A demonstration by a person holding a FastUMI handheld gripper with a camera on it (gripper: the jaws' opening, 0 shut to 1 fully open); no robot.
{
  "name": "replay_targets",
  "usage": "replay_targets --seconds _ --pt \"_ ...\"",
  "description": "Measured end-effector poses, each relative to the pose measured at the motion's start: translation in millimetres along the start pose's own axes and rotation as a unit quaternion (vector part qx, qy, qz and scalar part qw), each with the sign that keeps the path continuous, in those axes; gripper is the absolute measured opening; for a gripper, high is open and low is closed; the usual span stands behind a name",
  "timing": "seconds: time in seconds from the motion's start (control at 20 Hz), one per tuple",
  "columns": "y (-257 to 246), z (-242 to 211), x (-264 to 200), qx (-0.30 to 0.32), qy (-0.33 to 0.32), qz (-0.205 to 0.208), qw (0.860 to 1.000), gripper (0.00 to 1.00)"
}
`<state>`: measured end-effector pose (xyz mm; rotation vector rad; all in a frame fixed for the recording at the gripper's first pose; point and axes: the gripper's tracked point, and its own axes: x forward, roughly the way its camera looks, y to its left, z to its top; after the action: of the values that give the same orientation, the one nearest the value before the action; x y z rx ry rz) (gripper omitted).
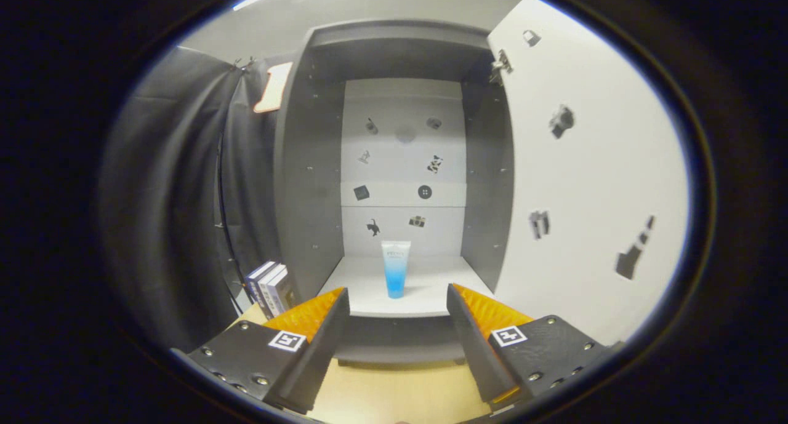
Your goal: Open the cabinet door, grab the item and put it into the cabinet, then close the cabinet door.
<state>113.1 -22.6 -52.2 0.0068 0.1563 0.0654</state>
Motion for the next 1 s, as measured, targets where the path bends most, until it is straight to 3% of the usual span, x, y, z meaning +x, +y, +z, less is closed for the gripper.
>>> replay_targets --seconds 0.35,0.6,1.0 --pt "-38.4 -6.4 -121.3 -0.017 -0.009 -0.03 0.999 0.93" --pt "-97.4 -7.5 -184.3 0.0 -0.018 -0.085 0.996 0.93" --pt "-217.0 -16.9 -233.3 0.032 -0.022 -0.18 0.983 0.93"
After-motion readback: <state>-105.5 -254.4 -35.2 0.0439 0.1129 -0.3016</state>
